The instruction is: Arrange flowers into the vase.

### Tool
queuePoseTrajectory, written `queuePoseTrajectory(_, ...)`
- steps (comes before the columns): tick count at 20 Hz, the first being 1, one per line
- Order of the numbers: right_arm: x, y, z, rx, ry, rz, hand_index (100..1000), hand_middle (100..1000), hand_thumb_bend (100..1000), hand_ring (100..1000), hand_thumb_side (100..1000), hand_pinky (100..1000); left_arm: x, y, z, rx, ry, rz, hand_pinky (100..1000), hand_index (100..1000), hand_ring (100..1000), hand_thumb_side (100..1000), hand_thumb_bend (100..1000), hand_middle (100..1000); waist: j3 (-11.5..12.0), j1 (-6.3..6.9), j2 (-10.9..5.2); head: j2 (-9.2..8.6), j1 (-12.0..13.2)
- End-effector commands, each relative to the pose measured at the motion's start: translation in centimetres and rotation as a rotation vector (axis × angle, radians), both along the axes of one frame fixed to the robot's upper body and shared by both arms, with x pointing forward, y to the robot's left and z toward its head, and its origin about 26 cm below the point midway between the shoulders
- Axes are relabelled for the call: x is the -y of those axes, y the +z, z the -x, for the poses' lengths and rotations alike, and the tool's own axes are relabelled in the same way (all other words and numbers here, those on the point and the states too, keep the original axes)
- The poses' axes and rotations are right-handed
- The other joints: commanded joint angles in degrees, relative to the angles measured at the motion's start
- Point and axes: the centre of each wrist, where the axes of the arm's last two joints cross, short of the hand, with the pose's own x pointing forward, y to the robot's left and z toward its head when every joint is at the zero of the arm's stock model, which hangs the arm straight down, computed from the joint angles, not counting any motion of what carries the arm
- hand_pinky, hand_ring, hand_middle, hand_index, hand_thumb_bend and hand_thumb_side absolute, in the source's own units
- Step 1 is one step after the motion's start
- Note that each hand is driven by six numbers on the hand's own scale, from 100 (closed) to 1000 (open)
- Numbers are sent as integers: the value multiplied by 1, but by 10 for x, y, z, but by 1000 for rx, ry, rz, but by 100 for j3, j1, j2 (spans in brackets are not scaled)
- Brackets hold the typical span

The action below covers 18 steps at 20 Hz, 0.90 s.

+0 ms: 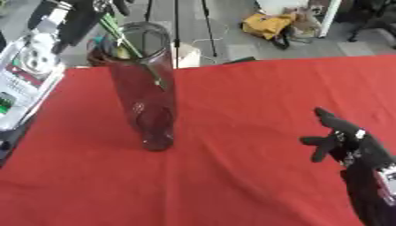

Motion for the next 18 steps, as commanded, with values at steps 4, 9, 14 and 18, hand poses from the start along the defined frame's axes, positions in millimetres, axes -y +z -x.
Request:
queuePoseTrajectory(4,1,8,2,29,3,19,842,430,100,1000,1000,745,-14,16,0,46,48,-5,397,677,531,1000,100,543,-28,10,-125,-98,36)
queuePoseTrajectory(9,0,9,2,32,10,24,842,428,100,1000,1000,746,-18,17,-6,51,86,-1,396,680,531,1000,100,543,-84,47,-88,-166,70)
queuePoseTrajectory(14,0,9,2,36,14,28,842,428,100,1000,1000,746,-21,19,-11,66,114,-7,395,684,532,1000,100,542,-134,72,-49,-212,99)
queuePoseTrajectory(18,-1,11,1,41,21,32,841,427,100,1000,1000,746,-23,19,-15,70,135,-16,396,694,534,1000,100,547,-191,97,-16,-265,130)
